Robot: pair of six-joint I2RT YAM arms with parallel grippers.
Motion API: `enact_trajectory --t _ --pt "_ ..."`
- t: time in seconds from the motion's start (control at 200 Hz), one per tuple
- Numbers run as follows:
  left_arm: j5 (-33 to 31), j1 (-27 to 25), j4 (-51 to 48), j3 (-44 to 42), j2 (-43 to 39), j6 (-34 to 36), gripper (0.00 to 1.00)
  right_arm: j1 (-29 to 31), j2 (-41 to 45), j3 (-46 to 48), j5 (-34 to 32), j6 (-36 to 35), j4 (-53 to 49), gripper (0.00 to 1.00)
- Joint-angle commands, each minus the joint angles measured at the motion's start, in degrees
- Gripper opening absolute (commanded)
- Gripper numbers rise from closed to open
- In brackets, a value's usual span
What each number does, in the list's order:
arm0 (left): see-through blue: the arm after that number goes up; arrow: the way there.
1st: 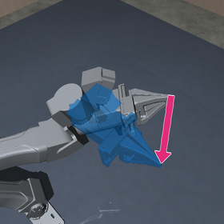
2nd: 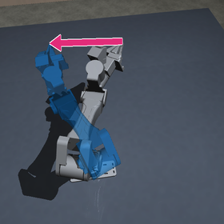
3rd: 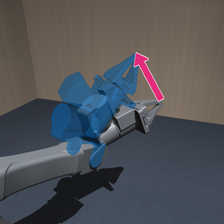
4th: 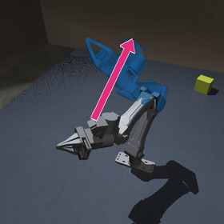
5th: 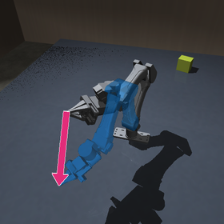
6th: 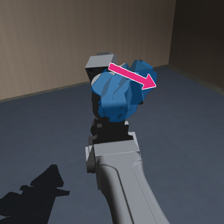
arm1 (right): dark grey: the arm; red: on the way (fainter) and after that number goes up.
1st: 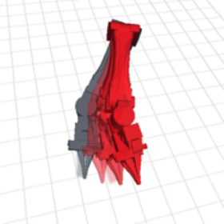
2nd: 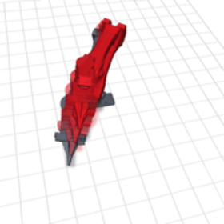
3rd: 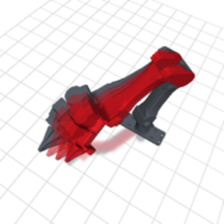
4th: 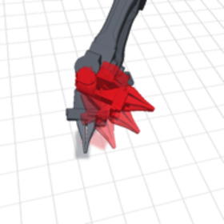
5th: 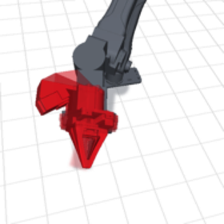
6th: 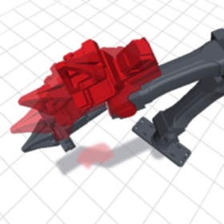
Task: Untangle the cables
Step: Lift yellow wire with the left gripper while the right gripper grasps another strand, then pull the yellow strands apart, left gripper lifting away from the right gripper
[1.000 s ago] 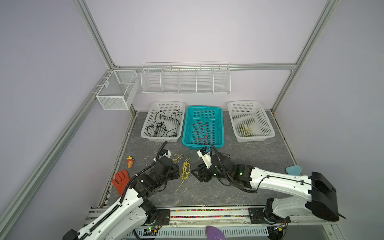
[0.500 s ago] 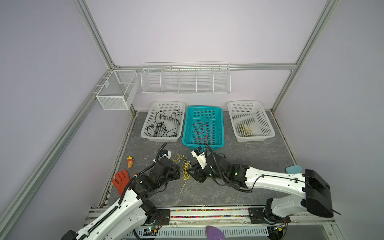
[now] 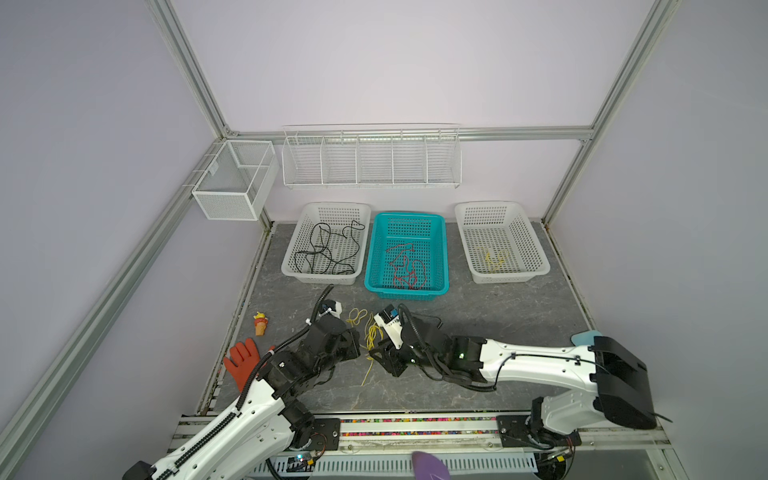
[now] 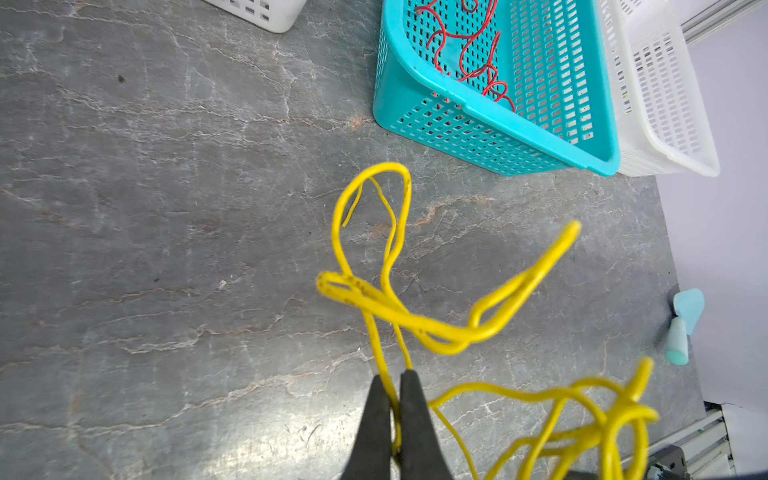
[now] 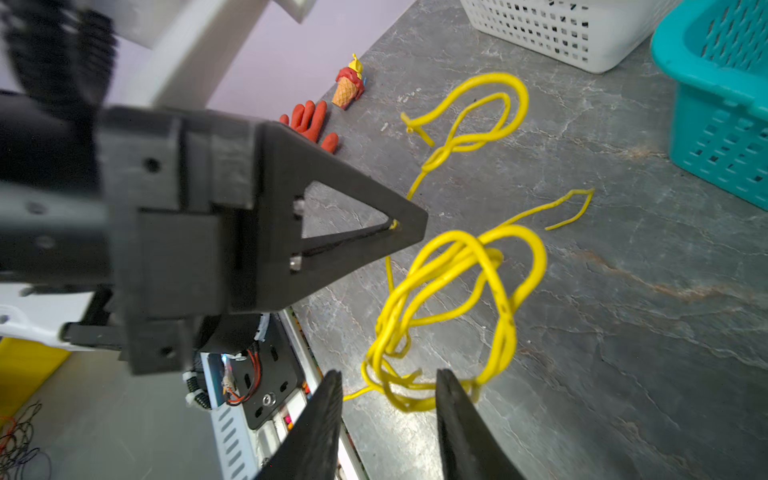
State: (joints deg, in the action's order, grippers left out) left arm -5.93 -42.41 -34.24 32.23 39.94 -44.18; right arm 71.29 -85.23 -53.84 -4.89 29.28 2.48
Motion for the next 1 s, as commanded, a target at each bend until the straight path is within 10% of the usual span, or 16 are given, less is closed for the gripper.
enact_trajectory --t 0.0,0.32,0.995 --pt "0.0 -0.3 -0.3 -0.6 -1.0 -1.0 0.0 -0.1 -2.4 -2.6 -0.5 -1.8 -0.9 0.36" --pt "-1.0 -0.3 -0.7 -0.4 -1.1 -0.3 0.0 0.0 -1.0 -0.6 -0.5 -1.2 -0.3 0.07" --pt "-0.7 -0.3 1.8 -2.6 2.9 0.6 0.0 -4.7 26.8 9.0 -10.4 -1.3 -13.6 0.07"
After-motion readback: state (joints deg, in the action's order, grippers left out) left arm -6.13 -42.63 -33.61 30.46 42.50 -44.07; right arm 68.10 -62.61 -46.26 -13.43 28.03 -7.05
